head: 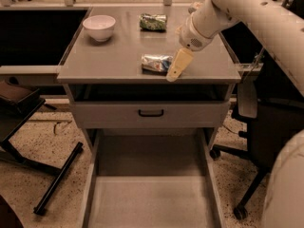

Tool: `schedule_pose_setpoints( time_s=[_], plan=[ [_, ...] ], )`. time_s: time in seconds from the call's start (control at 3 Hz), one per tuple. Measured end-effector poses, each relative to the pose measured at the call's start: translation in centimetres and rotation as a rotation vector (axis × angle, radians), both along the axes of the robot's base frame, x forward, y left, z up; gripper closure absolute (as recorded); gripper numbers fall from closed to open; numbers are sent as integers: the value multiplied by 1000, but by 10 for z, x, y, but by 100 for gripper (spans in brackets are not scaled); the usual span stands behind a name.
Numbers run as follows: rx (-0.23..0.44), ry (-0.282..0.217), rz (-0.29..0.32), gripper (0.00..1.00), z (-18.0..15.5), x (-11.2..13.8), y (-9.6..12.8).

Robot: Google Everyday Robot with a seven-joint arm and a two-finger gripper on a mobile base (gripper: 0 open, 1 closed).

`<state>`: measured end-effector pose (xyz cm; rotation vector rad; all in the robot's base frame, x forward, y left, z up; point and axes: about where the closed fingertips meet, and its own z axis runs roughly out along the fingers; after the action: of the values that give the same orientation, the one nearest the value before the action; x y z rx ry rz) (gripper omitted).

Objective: Place redbull can into middle drawer

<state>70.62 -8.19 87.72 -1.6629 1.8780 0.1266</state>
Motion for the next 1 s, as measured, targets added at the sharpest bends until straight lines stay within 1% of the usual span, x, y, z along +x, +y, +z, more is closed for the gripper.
schedule_pose_setpoints(
  time_s=[0.33, 0.67, 1.0],
  plan=[
    [21, 8, -2, 0, -8, 26, 10],
    [23, 12, -4, 0, -14, 46, 15],
    [24, 39, -7, 1, -22, 51, 11]
  ],
)
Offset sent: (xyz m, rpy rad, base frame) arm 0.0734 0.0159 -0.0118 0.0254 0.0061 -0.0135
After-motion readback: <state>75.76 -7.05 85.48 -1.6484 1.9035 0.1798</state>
